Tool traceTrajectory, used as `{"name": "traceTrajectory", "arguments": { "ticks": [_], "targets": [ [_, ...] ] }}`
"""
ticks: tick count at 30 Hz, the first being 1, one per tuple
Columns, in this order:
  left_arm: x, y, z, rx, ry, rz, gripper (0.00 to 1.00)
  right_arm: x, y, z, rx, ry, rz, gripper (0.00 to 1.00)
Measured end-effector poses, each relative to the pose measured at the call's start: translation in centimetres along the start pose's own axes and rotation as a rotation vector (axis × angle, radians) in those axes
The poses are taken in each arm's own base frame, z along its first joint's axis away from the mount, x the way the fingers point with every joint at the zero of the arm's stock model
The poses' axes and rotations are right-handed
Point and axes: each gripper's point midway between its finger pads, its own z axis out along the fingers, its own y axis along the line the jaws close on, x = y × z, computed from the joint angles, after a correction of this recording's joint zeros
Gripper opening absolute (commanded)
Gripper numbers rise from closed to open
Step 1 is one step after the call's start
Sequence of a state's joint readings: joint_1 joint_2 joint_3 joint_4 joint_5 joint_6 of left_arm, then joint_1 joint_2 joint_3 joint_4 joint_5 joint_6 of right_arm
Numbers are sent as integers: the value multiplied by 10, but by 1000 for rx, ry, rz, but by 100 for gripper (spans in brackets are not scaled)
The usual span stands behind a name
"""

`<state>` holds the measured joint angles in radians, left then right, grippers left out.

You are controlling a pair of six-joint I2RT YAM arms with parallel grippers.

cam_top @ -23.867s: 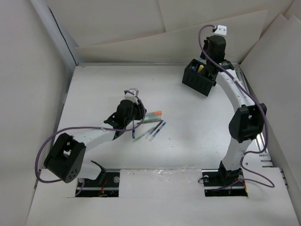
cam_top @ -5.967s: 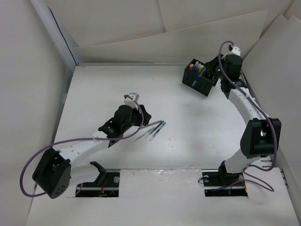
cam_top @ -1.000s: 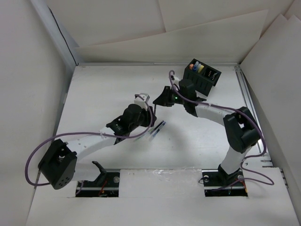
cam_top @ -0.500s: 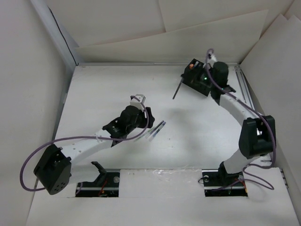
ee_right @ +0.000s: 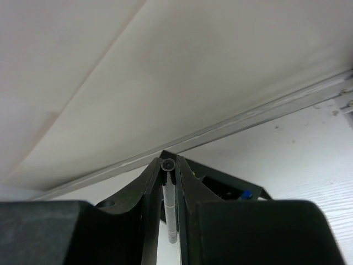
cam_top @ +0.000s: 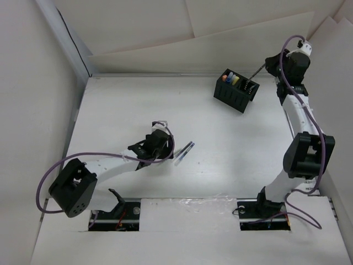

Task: Sort the stationery into containers
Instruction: Place the pen in the storage box, then pick up the pen from the center of the board.

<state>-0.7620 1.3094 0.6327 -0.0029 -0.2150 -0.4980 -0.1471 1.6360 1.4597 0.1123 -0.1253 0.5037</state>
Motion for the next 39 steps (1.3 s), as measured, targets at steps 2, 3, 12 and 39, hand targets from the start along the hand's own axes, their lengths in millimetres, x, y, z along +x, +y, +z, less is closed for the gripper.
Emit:
{"name": "traceTrajectory", "arguments": {
  "ticks": [2, 3, 12, 39],
  "targets": [
    [3, 5, 0, -27, 8, -3, 63, 3, -12, 15, 42, 1, -16, 11],
    [4, 8, 0, -40, 10, -6, 61, 7, -19, 21, 63, 6, -24, 11],
    [17, 22, 4, -112, 50, -12, 50, 47, -62, 58, 217, 66, -102, 11],
    [6, 4, -23, 23, 12, -46, 44, 89, -12, 39, 167, 134, -152, 65]
  ]
}}
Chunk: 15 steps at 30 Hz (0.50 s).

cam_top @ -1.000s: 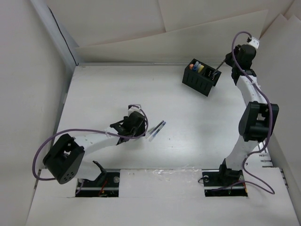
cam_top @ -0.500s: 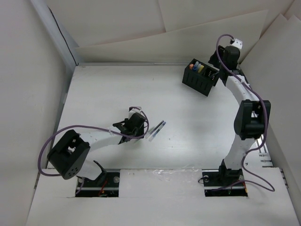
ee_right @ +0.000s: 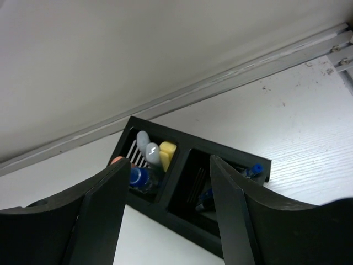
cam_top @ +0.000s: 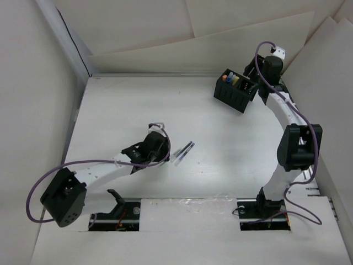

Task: Sort the stationery into containers
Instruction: Pick up the pen from the center of the board.

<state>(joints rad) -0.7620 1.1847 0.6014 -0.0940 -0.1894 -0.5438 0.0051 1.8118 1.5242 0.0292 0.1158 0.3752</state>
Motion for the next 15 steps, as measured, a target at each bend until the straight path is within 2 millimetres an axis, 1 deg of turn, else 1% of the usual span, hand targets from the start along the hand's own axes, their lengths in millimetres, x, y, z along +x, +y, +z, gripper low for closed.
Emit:
{"name": "traceTrajectory", "arguments": {
  "ticks": [4, 7, 12, 15],
  "targets": [
    [15, 0, 6, 3, 66, 2, 43, 0, 10, -15, -29, 2, 12, 65],
    [25, 1, 9, -5, 103, -3, 43, -3, 13, -24, -42, -2, 17, 65],
    [29, 2, 8, -8, 120, -14, 41, -6, 14, -35, -50, -7, 24, 65],
    [31, 1, 8, -3, 128, -20, 41, -8, 16, -38, -57, -11, 28, 65]
  ]
}}
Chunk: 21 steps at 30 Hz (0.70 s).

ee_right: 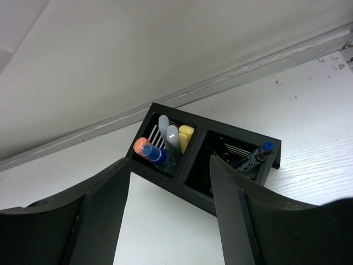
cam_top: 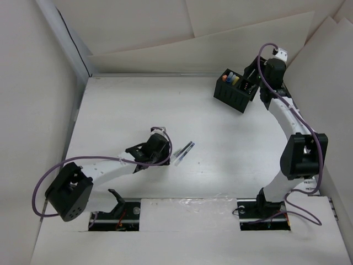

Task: Sort the stationery into containers
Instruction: Pick up the pen from the center of the board.

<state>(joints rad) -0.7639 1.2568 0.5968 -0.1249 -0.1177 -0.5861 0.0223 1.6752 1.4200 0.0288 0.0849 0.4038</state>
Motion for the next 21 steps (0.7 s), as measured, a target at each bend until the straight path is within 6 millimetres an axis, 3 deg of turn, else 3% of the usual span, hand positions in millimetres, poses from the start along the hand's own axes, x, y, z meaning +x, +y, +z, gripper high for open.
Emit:
{"name": "traceTrajectory", "arguments": {
  "ticks": [7, 12, 20, 21],
  "targets": [
    [21, 3, 10, -38, 63, 27, 36, 5, 0, -2, -7, 13, 4, 65],
    [19, 5, 12, -57, 52, 16, 30, 5, 1, -3, -10, 13, 11, 65],
    [14, 6, 18, -86, 39, 11, 13, 4, 8, -9, -50, 22, 19, 65],
    [13, 5, 18, -90, 36, 13, 7, 4, 10, -10, -61, 25, 20, 65]
  ]
}}
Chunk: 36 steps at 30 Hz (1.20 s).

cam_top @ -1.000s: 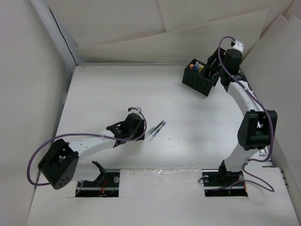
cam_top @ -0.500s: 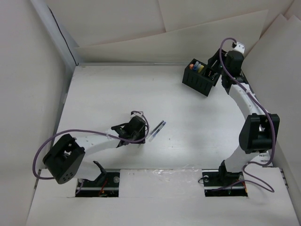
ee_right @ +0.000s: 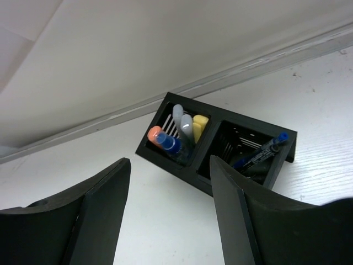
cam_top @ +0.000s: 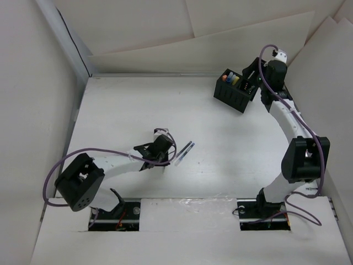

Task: Sort the stationery into containers
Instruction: Pick up the pen from the center of the board.

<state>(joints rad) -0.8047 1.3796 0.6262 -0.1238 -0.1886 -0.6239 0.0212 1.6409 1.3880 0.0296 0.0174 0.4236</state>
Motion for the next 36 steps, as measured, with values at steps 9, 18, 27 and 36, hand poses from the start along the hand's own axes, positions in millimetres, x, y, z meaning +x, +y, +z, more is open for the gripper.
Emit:
{"name": "traceTrajectory", "arguments": {
  "ticks": [9, 18, 27, 36],
  "targets": [
    [-4, 5, -2, -62, -35, 21, 2, 30, 44, -26, -195, 105, 22, 60],
    [-77, -40, -47, 115, -260, -15, 4, 144, 141, -92, -571, 412, 15, 32],
    [-106, -79, -64, 294, -356, 8, 4, 201, 199, -152, -812, 587, -26, 88],
    [-116, -92, -72, 364, -397, 17, 4, 235, 208, -156, -836, 661, -43, 70]
  ]
}}
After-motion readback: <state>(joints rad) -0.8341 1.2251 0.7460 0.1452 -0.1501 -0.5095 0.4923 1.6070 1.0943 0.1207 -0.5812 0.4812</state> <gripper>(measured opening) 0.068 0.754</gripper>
